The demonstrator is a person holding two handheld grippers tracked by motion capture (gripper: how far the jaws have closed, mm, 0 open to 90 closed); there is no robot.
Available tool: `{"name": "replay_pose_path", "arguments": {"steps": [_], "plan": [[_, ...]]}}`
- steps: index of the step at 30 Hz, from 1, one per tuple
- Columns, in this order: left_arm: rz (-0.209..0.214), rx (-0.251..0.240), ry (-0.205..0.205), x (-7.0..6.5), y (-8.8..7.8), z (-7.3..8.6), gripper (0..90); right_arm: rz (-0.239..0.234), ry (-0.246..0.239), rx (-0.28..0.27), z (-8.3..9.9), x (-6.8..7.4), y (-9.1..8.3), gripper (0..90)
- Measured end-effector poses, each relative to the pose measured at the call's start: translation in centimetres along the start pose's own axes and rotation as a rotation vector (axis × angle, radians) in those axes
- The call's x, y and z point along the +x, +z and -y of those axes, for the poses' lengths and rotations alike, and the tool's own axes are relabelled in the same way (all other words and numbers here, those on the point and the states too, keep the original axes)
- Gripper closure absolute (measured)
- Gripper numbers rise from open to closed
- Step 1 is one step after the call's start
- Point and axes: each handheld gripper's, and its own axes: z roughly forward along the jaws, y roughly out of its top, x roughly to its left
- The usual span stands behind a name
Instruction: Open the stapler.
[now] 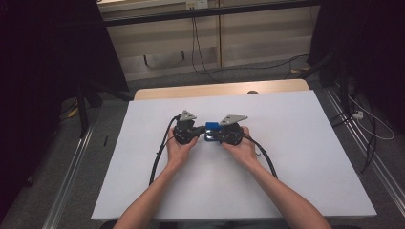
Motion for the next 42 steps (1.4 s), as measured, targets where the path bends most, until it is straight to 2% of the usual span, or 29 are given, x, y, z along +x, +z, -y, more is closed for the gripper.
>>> {"name": "replay_pose_path", "arguments": {"steps": [8, 16, 20, 22, 25, 32, 39, 42], "plan": [[0.007, -0.012, 0.005, 0.0, -0.3, -0.3, 90.0, 0.003, 0.001, -0.003, 0.0, 0.0, 0.0, 90.0], [0.020, -0.033, -0.008, -0.2, -0.6, -0.6, 90.0, 0.008, 0.000, -0.002, 0.0, 0.1, 0.0, 90.0], [0.037, -0.041, -0.043, -0.2, -0.7, -0.8, 90.0, 0.014, -0.012, -0.005, 0.1, 0.2, 0.0, 90.0], [0.027, -0.041, -0.028, -0.3, -0.8, -0.9, 90.0, 0.017, -0.014, -0.004, 0.1, 0.3, 0.0, 90.0], [0.034, -0.048, -0.034, -0.3, -0.8, -1.0, 90.0, 0.020, -0.017, -0.006, 0.1, 0.3, 0.0, 90.0], [0.037, -0.059, -0.017, -0.5, -1.1, -1.3, 90.0, 0.034, -0.027, -0.005, 0.1, 0.5, 0.0, 90.0], [0.039, -0.064, -0.022, -0.5, -1.0, -1.4, 90.0, 0.033, -0.028, -0.006, 0.1, 0.5, 0.0, 90.0], [0.041, -0.075, -0.012, -0.6, -1.1, -1.5, 90.0, 0.034, -0.030, -0.006, 0.1, 0.5, 0.0, 90.0]]}}
